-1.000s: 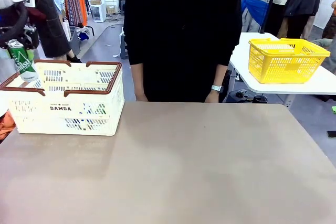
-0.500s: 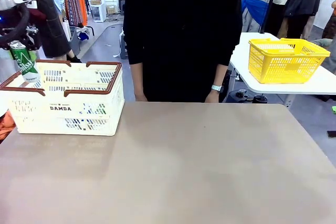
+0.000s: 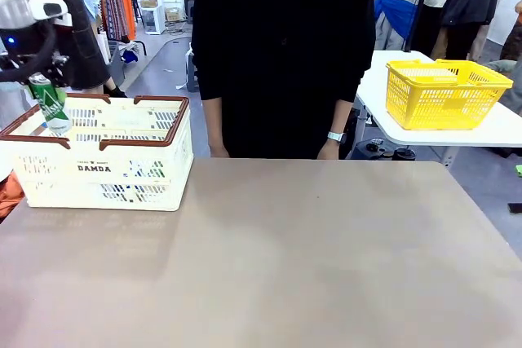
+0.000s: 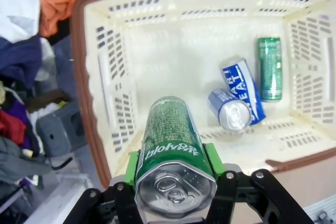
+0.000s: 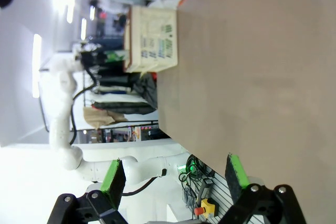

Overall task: Place the drinks into the Shopping basket.
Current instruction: Pick up one drink and place it into the Shopping basket.

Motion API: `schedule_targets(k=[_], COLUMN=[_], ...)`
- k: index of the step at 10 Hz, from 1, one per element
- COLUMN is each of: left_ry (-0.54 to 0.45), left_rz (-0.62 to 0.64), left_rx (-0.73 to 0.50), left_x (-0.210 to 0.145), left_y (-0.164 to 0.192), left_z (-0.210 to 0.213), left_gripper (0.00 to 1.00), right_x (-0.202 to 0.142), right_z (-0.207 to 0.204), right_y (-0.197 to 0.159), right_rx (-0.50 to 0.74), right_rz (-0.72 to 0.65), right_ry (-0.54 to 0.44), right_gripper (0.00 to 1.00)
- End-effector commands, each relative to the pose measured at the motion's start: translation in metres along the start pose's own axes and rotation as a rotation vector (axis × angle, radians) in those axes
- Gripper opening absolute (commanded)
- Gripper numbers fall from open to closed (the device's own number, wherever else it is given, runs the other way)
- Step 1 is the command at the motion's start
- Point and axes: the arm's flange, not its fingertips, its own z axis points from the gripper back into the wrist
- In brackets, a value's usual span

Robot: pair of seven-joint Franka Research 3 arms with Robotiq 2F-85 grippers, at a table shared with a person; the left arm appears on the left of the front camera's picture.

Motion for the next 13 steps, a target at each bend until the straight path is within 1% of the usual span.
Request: schedule_targets(k=[1,2,4,5,6,8,9,10,11,13], left_ry=[0.011,0.039,0.062,0.102,0.128,0.149,0.156,0.157,0.158,0.166], left_rz=[-0.048,-0.103,-0.067,-0.049,-0.066,-0.055,-0.056,-0.053,-0.051,-0.051], left_rx=[-0.05,-0.091,-0.091,-0.083,-0.103,-0.1,-0.109,-0.106,-0.108,-0.104], left_x=[0.012,0.012,0.01,0.011,0.011,0.013,0.016,0.018,0.019,0.02], left_y=[0.008,0.004,-0.002,-0.004,-0.006,-0.009,-0.009,-0.008,-0.006,-0.006], left_z=[-0.024,-0.044,-0.075,-0.092,-0.105,-0.121,-0.12,-0.119,-0.119,-0.118], left_gripper=[0.0,0.0,0.0,0.0,0.0,0.0,0.18,0.75,1.0,1.0], right_x=[0.0,0.0,0.0,0.0,0.0,0.0,0.0,0.0,0.0,0.0], right_z=[0.002,0.002,0.002,0.002,0.002,0.002,0.002,0.002,0.002,0.002], right_y=[0.005,0.005,0.005,0.005,0.005,0.005,0.005,0.005,0.005,0.005], right_rx=[-0.003,-0.003,-0.003,-0.003,-0.003,-0.003,-0.003,-0.003,-0.003,-0.003], right_rz=[-0.007,-0.007,-0.007,-0.007,-0.007,-0.007,-0.007,-0.007,-0.007,-0.007], right_ry=[0.01,0.01,0.01,0.01,0.01,0.01,0.01,0.01,0.01,0.01], right_gripper=[1.0,1.0,1.0,1.0,1.0,1.0,1.0,1.0,1.0,1.0])
